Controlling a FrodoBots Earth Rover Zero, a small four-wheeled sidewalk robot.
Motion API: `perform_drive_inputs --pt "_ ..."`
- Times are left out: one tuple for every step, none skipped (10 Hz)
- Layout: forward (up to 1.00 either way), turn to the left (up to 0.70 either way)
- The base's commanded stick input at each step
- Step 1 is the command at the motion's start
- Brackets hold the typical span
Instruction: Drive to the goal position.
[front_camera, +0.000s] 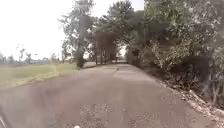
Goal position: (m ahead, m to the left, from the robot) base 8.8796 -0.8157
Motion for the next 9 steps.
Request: perform_drive_inputs --pt "1.00 -0.09" --pt "1.00 -0.09" --pt "1.00 -0.09" --pt "1.00 -0.09" --pt "1.00 -0.09" --pt "1.00 -0.07" --pt "1.00 -0.06" --pt "1.00 -0.06" --pt "1.00 -0.05"
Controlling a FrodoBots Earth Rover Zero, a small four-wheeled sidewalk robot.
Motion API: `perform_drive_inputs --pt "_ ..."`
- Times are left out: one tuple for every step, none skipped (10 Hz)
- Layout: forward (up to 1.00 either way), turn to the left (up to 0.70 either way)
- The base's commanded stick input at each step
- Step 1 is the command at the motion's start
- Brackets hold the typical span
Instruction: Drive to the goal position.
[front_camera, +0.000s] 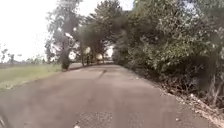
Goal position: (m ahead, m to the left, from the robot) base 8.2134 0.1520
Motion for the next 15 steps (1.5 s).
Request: perform_drive_inputs --pt "1.00 -0.04" --pt "1.00 -0.04" --pt "1.00 -0.04" --pt "1.00 -0.04" --pt "1.00 -0.04" --pt "1.00 -0.04" --pt "1.00 -0.04" --pt "1.00 -0.04" --pt "1.00 -0.04" --pt "1.00 -0.04" --pt "1.00 -0.04" --pt "1.00 -0.05" --pt "1.00 -0.07" --pt "1.00 -0.10" --pt "1.00 -0.11"
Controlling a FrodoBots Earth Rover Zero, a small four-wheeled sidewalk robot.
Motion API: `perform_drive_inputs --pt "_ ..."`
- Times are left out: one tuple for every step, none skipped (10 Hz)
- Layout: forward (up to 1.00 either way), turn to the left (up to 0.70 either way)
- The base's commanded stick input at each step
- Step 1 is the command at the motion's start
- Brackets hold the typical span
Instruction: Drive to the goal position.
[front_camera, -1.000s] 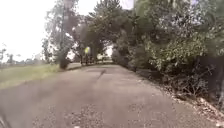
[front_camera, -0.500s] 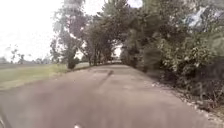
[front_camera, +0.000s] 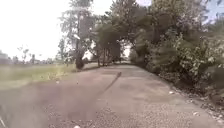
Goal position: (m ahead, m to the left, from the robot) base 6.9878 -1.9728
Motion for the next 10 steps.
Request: perform_drive_inputs --pt "1.00 -0.11" --pt "1.00 -0.13" --pt "1.00 -0.14" --pt "1.00 -0.14" --pt "1.00 -0.14" --pt "1.00 -0.14" --pt "1.00 -0.14" --pt "1.00 -0.14" --pt "1.00 -0.14" --pt "1.00 -0.14"
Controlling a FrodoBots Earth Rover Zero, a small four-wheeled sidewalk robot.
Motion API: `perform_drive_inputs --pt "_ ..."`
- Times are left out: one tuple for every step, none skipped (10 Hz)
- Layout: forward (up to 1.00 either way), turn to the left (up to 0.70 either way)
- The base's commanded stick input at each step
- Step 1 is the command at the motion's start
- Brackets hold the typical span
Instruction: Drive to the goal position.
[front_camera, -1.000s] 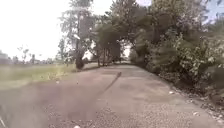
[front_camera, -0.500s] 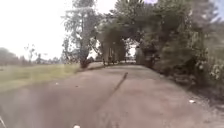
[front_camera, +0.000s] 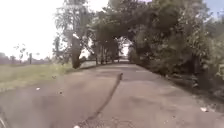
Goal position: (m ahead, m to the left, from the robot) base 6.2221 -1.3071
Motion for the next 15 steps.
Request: perform_drive_inputs --pt "1.00 -0.14" --pt "1.00 -0.14" --pt "1.00 -0.14" --pt "1.00 -0.13" --pt "1.00 -0.11" --pt "1.00 -0.07" --pt "1.00 -0.06" --pt "1.00 -0.05" --pt "1.00 -0.05" --pt "1.00 -0.05" --pt "1.00 -0.05" --pt "1.00 -0.05" --pt "1.00 -0.05" --pt "1.00 -0.05" --pt "1.00 -0.05"
